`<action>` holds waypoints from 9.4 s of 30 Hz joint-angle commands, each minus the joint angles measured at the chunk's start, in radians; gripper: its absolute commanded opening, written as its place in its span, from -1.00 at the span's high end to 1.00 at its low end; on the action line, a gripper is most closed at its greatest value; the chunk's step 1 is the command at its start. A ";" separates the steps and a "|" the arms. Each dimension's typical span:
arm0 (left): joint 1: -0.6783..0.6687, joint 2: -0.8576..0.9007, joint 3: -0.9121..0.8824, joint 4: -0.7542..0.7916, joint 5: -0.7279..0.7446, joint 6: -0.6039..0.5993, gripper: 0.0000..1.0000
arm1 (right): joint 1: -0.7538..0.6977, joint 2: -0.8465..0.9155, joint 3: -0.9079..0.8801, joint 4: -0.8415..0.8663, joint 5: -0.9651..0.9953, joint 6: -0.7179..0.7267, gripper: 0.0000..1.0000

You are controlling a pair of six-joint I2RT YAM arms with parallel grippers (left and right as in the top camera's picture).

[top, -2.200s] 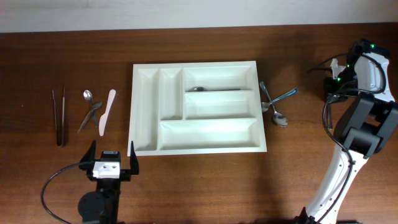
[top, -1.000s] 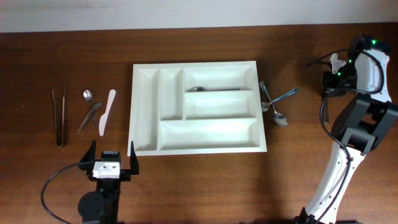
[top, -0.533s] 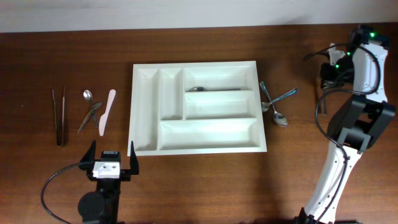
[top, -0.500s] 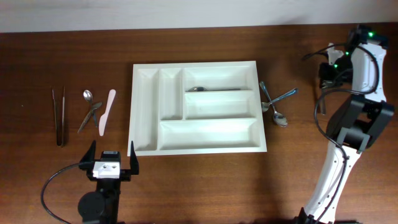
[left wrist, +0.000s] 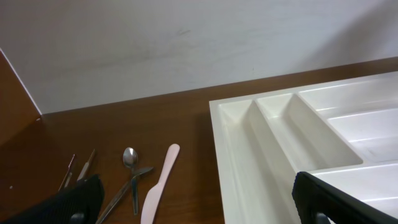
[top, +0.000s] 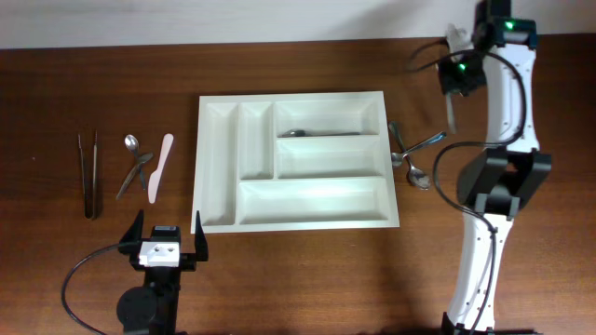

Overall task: Pack container
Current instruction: 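Lift the fork and carry it over the tray's top compartment, then lower the fork into the top compartment and open the right gripper, then move the right gripper back to the cutlery pile right of the tray, then lower the right gripper and grasp a steel spoon from the pile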

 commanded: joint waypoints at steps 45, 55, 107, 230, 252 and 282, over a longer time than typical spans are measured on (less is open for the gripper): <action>0.005 -0.008 -0.004 -0.003 0.015 0.010 -0.99 | 0.437 0.001 0.055 0.033 -0.193 -0.497 0.92; 0.005 -0.008 -0.004 -0.003 0.014 0.010 -0.99 | 0.435 0.001 0.056 0.022 -0.193 -0.495 0.92; 0.005 -0.008 -0.004 -0.003 0.014 0.010 -0.99 | 0.415 0.000 0.056 0.136 -0.163 -0.364 0.92; 0.005 -0.008 -0.004 -0.003 0.014 0.010 -0.98 | 0.044 0.009 0.003 -0.305 0.245 0.790 -0.90; 0.005 -0.008 -0.004 -0.003 0.014 0.010 -0.99 | 0.154 0.009 -0.226 -0.235 0.220 1.048 -0.54; 0.005 -0.008 -0.004 -0.003 0.014 0.010 -0.99 | 0.153 0.009 -0.590 -0.009 0.100 1.316 -0.31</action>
